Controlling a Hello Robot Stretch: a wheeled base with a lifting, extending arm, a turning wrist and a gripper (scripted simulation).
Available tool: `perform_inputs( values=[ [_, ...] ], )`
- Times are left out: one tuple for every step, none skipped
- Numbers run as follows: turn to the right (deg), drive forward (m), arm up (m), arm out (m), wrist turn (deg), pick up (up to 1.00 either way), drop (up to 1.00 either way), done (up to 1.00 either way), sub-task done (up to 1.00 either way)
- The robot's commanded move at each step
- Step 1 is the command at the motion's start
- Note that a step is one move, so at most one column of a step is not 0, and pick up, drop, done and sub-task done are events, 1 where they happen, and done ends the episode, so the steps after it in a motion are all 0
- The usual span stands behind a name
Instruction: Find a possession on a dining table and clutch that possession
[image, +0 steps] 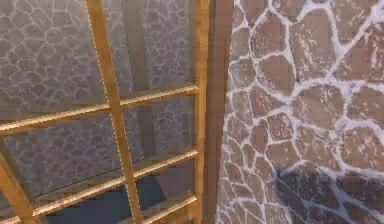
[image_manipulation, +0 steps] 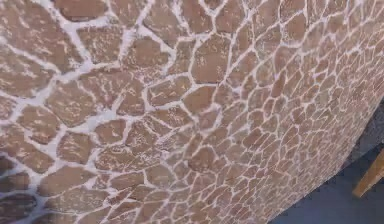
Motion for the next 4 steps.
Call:
perform_inputs(
  values=[
    [-45.0,0.0,0.0,0.0,0.0,0.0,0.0,0.0,0.0],
    [-45.0,0.0,0.0,0.0,0.0,0.0,0.0,0.0,0.0],
    [-45.0,0.0,0.0,0.0,0.0,0.0,0.0,0.0,0.0],
    [-9.0,0.0,0.0,0.0,0.0,0.0,0.0,0.0,0.0]
  ],
)
